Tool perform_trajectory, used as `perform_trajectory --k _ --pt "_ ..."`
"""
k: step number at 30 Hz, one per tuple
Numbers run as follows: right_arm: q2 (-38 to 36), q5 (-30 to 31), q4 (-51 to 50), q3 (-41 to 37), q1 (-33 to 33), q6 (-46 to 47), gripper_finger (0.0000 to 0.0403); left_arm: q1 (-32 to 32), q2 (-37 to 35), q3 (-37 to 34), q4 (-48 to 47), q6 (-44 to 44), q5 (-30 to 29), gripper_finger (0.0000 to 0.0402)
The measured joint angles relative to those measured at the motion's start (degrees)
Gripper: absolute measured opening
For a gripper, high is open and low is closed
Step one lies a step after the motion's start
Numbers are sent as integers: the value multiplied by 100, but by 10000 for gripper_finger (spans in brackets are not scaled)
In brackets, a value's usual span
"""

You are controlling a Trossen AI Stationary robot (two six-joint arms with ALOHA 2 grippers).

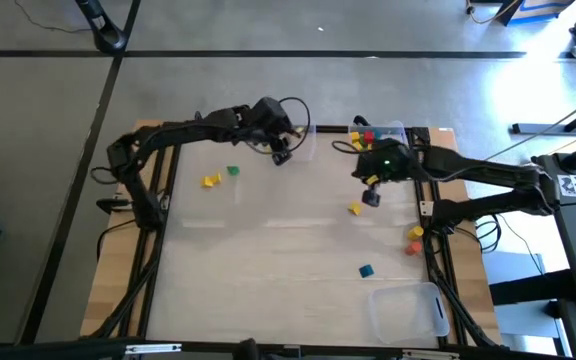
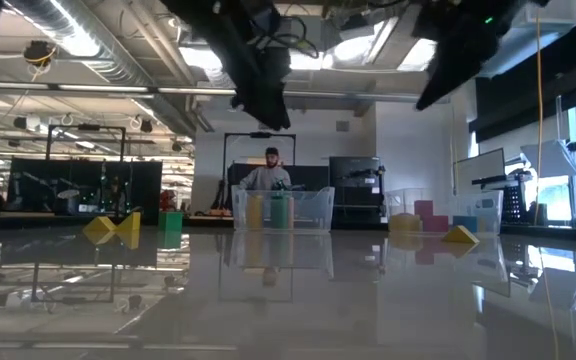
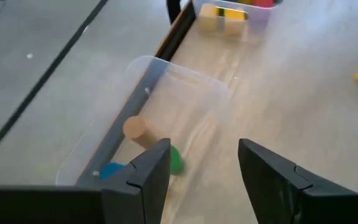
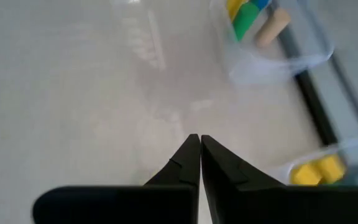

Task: Sort blocks by size
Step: Put the yellow cylindrical block into the top left transparent bin

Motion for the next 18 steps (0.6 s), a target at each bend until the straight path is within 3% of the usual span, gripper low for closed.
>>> perform_trajectory --k 4,10,14,18 --pt "-299 -195 -569 76 0 400 17 -197 -418 -502 65 -77 -402 175" --pt "-337 -302 -566 89 0 413 17 -376 -1037 -1669 1258 -464 -497 175" --pt "-282 -304 -2044 301 5 746 28 -495 -1299 -2209 1775 -688 -480 175" --pt "-308 -315 -3532 524 5 1682 85 -532 -1363 -2443 1946 -827 -505 175"
